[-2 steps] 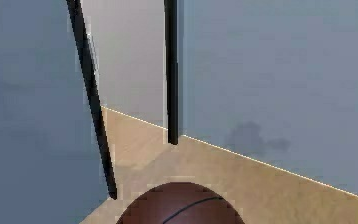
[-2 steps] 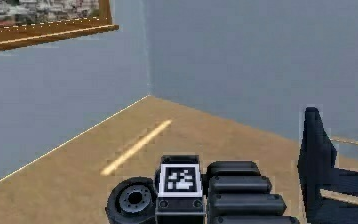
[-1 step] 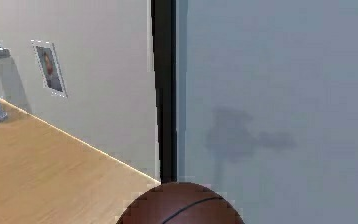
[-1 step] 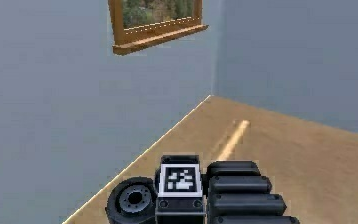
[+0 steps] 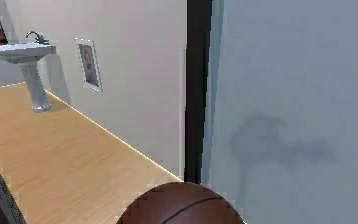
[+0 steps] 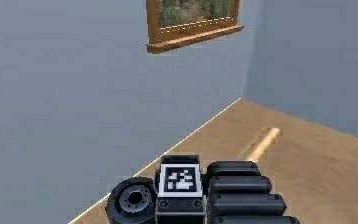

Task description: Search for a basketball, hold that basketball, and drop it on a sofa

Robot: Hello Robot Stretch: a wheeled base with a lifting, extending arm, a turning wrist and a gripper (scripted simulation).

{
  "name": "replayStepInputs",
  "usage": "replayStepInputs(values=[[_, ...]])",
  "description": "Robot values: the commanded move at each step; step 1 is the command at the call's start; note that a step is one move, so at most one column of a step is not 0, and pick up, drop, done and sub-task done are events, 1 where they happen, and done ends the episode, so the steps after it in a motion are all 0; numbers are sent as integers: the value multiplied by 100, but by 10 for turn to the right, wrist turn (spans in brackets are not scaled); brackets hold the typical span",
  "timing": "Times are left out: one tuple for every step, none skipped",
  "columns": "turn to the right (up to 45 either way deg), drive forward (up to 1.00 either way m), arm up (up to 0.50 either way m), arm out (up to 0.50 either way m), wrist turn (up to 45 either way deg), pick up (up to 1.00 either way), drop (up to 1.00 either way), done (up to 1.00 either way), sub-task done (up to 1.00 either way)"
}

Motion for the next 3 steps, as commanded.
replayStepInputs(values=[[0,20,0,0,0,0,0,0,0],[240,0,0,0,0,0,0,0,0],[0,25,0,0,0,0,0,0,0]])
